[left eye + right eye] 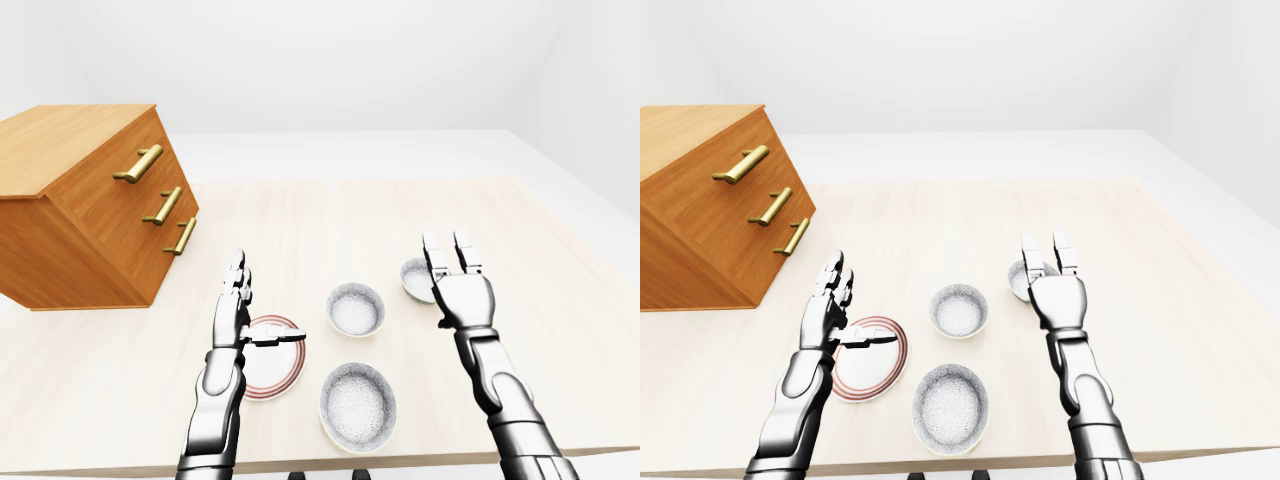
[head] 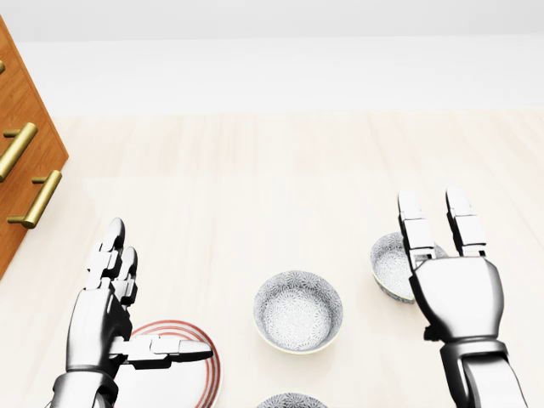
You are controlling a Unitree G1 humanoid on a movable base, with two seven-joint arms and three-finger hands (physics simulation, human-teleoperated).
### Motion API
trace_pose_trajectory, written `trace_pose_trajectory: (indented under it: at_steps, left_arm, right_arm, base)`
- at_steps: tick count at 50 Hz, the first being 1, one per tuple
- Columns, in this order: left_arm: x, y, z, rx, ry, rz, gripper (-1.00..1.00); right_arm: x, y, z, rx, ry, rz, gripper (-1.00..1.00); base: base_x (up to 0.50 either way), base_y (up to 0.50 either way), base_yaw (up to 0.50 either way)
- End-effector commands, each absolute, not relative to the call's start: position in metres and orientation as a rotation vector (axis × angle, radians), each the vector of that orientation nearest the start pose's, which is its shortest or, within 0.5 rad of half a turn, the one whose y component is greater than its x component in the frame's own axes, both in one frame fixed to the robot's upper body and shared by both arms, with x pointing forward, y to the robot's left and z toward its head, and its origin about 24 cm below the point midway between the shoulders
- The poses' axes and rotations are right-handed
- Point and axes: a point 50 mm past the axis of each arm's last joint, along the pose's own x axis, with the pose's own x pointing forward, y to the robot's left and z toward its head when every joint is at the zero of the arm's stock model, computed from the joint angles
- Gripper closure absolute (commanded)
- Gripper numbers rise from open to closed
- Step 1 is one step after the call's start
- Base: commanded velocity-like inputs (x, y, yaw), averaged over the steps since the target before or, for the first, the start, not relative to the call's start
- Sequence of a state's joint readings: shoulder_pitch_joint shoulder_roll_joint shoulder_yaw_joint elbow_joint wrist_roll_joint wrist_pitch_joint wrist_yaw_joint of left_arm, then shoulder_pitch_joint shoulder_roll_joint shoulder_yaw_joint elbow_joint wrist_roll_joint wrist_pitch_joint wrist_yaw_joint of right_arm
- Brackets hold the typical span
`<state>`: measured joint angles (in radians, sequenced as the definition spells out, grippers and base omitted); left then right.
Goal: Stack the bowl at the front on the bowl in the middle.
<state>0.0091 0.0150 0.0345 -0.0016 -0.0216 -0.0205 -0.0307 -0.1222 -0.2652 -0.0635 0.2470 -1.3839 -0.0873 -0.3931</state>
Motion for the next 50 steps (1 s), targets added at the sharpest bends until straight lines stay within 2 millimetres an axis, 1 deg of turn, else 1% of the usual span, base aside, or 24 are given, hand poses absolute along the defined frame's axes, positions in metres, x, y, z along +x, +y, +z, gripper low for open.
trace_pose_trajectory:
  at_steps: [1, 13, 19, 32, 38, 42, 45, 47, 50]
  left_arm:
    - [0.252, 0.159, 0.041, -0.006, -0.015, 0.006, -1.0]
    - [0.252, 0.16, 0.041, -0.006, -0.015, 0.007, -1.0]
    - [0.252, 0.16, 0.041, -0.006, -0.015, 0.008, -1.0]
    - [0.252, 0.159, 0.042, -0.007, -0.016, 0.008, -1.0]
    - [0.252, 0.159, 0.042, -0.01, -0.017, 0.009, -1.0]
    - [0.252, 0.16, 0.042, -0.011, -0.017, 0.009, -1.0]
    - [0.252, 0.159, 0.043, -0.011, -0.018, 0.009, -1.0]
    - [0.252, 0.16, 0.042, -0.011, -0.018, 0.009, -1.0]
    - [0.252, 0.16, 0.042, -0.011, -0.018, 0.009, -1.0]
  right_arm:
    - [0.279, -0.214, 0.044, -1.635, -0.232, -0.213, -1.0]
    - [0.284, -0.214, 0.045, -1.645, -0.245, -0.213, -1.0]
    - [0.29, -0.212, 0.05, -1.655, -0.261, -0.209, -1.0]
    - [0.298, -0.211, 0.042, -1.67, -0.257, -0.189, -1.0]
    - [0.302, -0.215, 0.03, -1.666, -0.221, -0.172, -1.0]
    - [0.306, -0.221, 0.02, -1.678, -0.155, -0.129, -1.0]
    - [0.308, -0.223, 0.018, -1.678, -0.137, -0.12, -1.0]
    - [0.309, -0.225, 0.012, -1.678, -0.1, -0.096, -1.0]
    - [0.31, -0.227, 0.008, -1.67, -0.067, -0.083, -1.0]
  base:
    - [0.0, 0.0, 0.0]
    - [0.0, 0.0, 0.0]
    - [0.0, 0.0, 0.0]
    - [0.0, 0.0, 0.0]
    - [0.0, 0.0, 0.0]
    - [0.0, 0.0, 0.0]
    - [0.0, 0.0, 0.0]
    - [0.0, 0.0, 0.0]
    - [0.0, 0.0, 0.0]
